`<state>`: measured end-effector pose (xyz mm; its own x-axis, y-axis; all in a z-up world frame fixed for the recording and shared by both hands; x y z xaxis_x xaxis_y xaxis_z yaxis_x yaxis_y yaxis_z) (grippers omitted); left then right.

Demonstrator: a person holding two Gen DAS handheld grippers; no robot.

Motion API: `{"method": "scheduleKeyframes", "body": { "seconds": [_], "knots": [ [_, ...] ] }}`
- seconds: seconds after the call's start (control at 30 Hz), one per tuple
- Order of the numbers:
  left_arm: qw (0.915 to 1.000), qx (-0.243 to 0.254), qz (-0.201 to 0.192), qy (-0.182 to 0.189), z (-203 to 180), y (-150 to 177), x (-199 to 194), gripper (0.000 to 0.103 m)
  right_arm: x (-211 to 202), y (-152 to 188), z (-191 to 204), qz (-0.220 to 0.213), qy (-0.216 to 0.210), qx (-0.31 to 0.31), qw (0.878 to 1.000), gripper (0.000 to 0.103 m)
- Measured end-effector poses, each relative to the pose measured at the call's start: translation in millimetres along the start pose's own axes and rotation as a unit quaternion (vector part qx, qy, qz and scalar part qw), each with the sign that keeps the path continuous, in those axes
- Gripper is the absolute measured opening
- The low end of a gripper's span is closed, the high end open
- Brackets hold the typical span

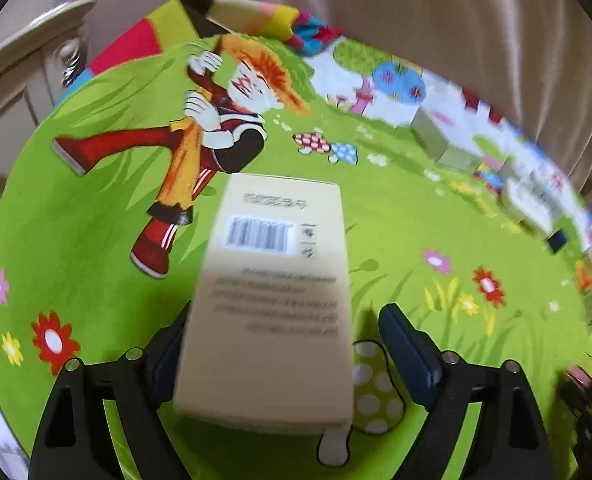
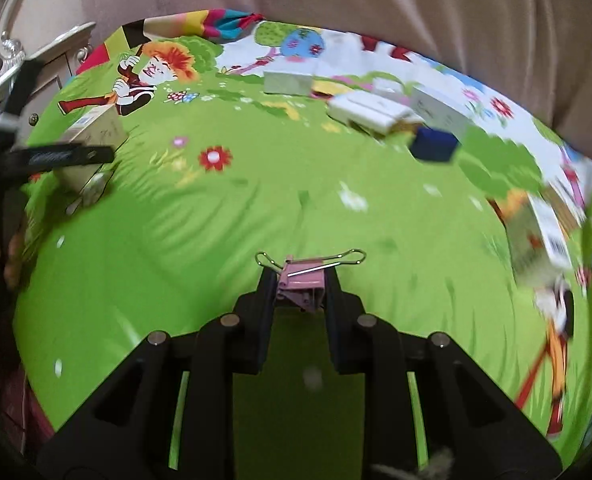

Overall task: Organize rigid objects
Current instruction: 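Grasp the beige barcode box with the left tool while the right tool grasps the pink binder clip, then lift the beige box and pink clip and carry them to the storage box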

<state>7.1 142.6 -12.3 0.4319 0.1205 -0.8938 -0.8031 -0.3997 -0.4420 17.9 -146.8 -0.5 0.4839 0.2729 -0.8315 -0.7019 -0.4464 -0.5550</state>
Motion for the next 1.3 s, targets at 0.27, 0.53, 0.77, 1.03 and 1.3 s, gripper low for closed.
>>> {"method": "scheduleKeyframes", "body": {
  "seconds": [0.27, 0.53, 0.77, 1.03, 1.3],
  "knots": [
    [0.9913, 0.123, 0.021, 0.041, -64, 44, -25, 0.051, -20, 28, -8, -0.022, -0.01, 0.052, 0.998, 0.027],
    [0.9851, 0.153, 0.005, 0.079, -102, 83, -69, 0.051, -45, 42, -5, -0.024, 0.007, 0.067, 0.997, 0.027],
    [0.9671, 0.157, -0.168, 0.109, -100, 95, -193, 0.051, -177, 48, 5, -0.244, 0.04, 0.078, 0.966, 0.027],
    [0.9076, 0.147, -0.38, 0.103, -90, 115, -315, 0.052, -312, 69, 44, -0.472, 0.118, 0.048, 0.872, 0.027],
    [0.8818, 0.137, -0.439, 0.106, -79, 128, -350, 0.052, -351, 84, 76, -0.533, 0.154, 0.018, 0.832, 0.027]
  ]
}}
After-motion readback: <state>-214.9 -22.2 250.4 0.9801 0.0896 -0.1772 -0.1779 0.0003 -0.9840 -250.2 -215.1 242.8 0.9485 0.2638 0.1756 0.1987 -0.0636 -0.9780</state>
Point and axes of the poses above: each gripper's, at about its wrist camera, not at the fingertips, and x roughly the way its jaws point, z to its left, y to its underside, the point moved 1 cm from there along x, roughly the way its jaws point, and after that the axes turned 8 degrees about z, right-handed, at the moved point
